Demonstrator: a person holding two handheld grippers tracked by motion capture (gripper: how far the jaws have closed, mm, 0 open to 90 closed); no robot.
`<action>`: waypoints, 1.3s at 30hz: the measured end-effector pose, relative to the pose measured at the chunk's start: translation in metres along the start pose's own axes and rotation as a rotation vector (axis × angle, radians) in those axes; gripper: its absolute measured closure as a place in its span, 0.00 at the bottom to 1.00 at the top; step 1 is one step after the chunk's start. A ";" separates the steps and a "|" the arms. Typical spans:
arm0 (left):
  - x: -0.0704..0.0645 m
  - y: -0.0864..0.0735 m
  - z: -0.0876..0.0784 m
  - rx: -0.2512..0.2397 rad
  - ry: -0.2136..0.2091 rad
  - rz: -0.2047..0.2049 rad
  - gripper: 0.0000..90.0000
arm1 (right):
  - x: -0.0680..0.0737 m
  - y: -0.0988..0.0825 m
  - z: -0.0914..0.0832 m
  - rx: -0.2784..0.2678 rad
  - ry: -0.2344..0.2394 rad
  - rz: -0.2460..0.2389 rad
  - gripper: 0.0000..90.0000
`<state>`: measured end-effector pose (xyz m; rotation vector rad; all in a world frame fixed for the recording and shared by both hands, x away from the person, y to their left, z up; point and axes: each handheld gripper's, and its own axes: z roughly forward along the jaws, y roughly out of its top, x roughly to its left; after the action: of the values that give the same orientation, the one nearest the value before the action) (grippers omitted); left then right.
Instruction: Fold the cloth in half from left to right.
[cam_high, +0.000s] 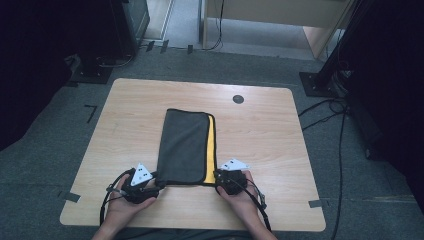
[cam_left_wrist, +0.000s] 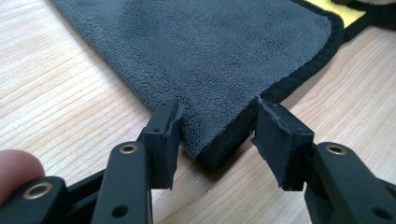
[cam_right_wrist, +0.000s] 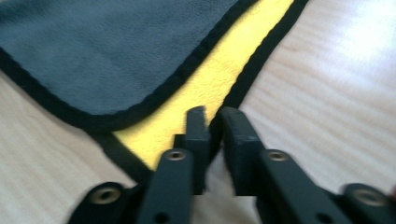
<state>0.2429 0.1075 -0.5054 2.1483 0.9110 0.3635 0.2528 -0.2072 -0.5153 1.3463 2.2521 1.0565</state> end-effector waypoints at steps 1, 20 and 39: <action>0.000 0.000 0.000 -0.001 -0.002 0.000 0.57 | 0.002 -0.001 -0.001 -0.003 -0.007 -0.009 0.95; -0.002 -0.004 -0.002 0.040 -0.108 0.087 0.68 | 0.007 -0.016 -0.019 0.018 -0.019 -0.008 0.92; 0.003 -0.007 -0.003 0.006 -0.100 0.073 0.59 | -0.072 0.127 0.088 -0.047 -0.109 0.170 0.86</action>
<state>0.2400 0.1142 -0.5085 2.1892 0.7798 0.2873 0.4211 -0.1940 -0.4898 1.5580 2.0515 1.0556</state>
